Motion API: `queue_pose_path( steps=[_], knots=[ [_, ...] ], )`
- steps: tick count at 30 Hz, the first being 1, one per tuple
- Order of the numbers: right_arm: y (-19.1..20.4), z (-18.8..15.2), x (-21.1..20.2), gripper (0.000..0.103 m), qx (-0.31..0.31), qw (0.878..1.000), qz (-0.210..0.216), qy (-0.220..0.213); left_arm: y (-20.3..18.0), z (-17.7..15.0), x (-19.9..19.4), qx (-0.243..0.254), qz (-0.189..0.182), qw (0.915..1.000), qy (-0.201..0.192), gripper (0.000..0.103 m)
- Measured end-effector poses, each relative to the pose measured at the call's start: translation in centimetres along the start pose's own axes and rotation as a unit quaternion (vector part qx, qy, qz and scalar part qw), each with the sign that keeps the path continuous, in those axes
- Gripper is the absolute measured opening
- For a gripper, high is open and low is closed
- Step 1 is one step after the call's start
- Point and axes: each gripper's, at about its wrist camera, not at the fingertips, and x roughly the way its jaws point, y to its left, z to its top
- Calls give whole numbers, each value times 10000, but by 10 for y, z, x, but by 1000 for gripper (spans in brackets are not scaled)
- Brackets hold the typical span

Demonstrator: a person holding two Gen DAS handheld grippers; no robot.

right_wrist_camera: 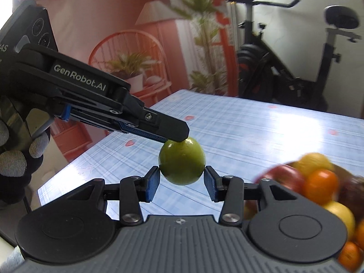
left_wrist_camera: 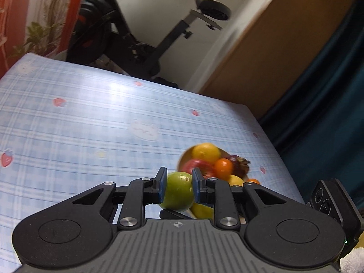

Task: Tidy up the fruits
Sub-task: 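Carry the green fruit onto the plate and open the left gripper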

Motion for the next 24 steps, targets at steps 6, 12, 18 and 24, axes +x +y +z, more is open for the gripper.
queue_pose_path(
  steps=[6, 12, 18, 24],
  knots=[
    [-27, -13, -36, 46, 296, 9988, -344, -193, -38, -5, 23, 256, -158, 9993, 235, 25],
    [-48, -20, -55, 46, 638, 9957, -551, -384, -66, -2, 46, 437, -142, 9980, 431, 25],
    [-60, -25, -65, 46, 843, 9932, -641, -479, -80, 5, 61, 492, -64, 9972, 563, 25],
    [-73, -27, -73, 46, 991, 9915, -631, -567, -98, 8, 73, 742, 16, 9953, 627, 25]
  ],
)
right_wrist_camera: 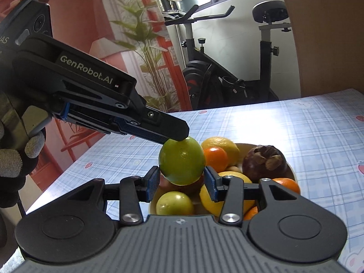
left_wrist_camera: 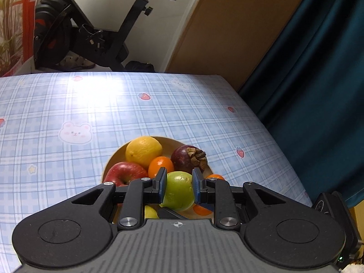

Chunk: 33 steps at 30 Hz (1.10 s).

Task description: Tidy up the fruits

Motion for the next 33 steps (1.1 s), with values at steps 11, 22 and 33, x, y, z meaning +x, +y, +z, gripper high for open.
queue_pose_path(
  steps=[11, 22, 33],
  knots=[
    [6, -9, 1, 46, -191, 9997, -178, -11, 0, -10, 7, -20, 59, 10000, 54, 27],
    [13, -15, 3, 56, -682, 9961, -525, -213, 5, -15, -13, -242, 716, 9958, -520, 30],
    [10, 0, -12, 78, -540, 9959, -638, -346, 2, -43, -53, -458, 1731, 9791, -963, 78]
  ],
)
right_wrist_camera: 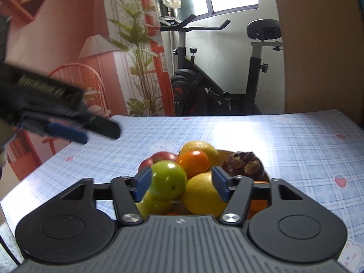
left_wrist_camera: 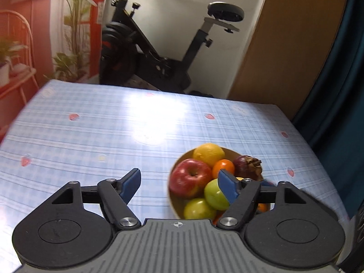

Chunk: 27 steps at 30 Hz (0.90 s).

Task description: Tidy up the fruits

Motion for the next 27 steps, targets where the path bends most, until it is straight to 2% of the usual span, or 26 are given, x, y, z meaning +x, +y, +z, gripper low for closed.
queue_pose_path(
  steps=[3, 6, 9, 11, 16, 18, 22, 27],
  knots=[
    [-1, 8, -11, 92, 51, 9997, -163, -191, -2, 1, -15, 234, 390, 9987, -242, 85],
    [-4, 17, -21, 103, 268, 9986, -321, -317, 1, 5, -30, 203, 542, 9976, -373, 88],
    [-6, 27, -34, 103, 424, 9978, -343, -370, 4, 6, -45, 165, 675, 9966, -449, 88],
    [-5, 32, -45, 103, 433, 9972, -321, -524, 3, 7, -54, 172, 920, 9943, -510, 89],
    [0, 46, -65, 103, 507, 9948, -560, -688, -7, 8, -83, 351, 1537, 9832, -926, 89],
    [1, 52, -72, 103, 527, 9944, -607, -684, -9, 8, -95, 380, 1552, 9815, -1058, 90],
    [8, 67, -89, 103, 538, 9941, -691, -642, -11, 10, -121, 421, 1292, 9831, -1226, 90],
    [25, 89, -109, 103, 171, 9953, -774, -560, -25, 11, -151, 692, 1521, 9736, -1554, 91]
  ],
)
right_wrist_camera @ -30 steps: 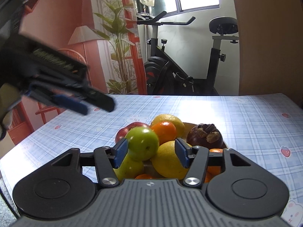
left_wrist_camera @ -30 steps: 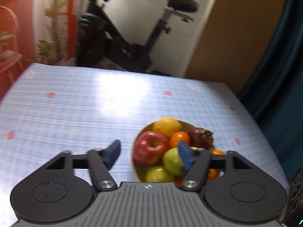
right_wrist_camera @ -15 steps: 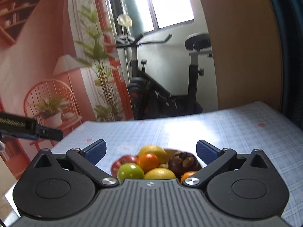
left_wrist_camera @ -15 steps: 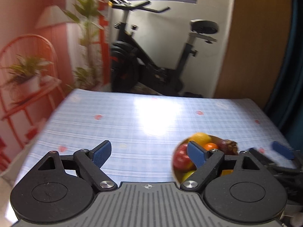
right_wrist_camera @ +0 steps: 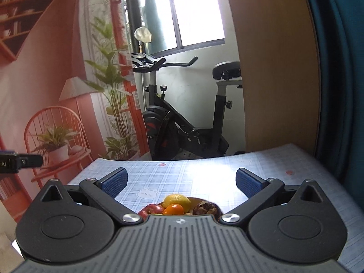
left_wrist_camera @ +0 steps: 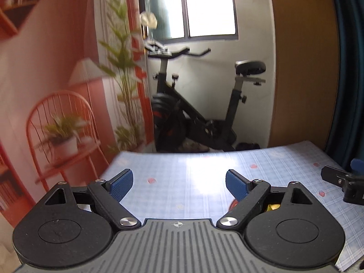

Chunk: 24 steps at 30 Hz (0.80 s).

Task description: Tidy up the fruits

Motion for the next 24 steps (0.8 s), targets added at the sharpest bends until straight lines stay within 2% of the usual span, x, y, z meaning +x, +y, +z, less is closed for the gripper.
queue_pose_path(
  steps=[5, 12, 24],
  knots=[
    [12, 19, -20, 103, -101, 9998, 141, -78, 8, 9, -19, -240, -215, 9994, -148, 94],
    [30, 26, -33, 103, -430, 9990, -104, -34, 10, 10, -37, -327, -282, 9986, -298, 96],
    [31, 26, -33, 103, -356, 9992, -192, 16, 2, 9, -42, -270, -172, 9986, -417, 97]
  ],
)
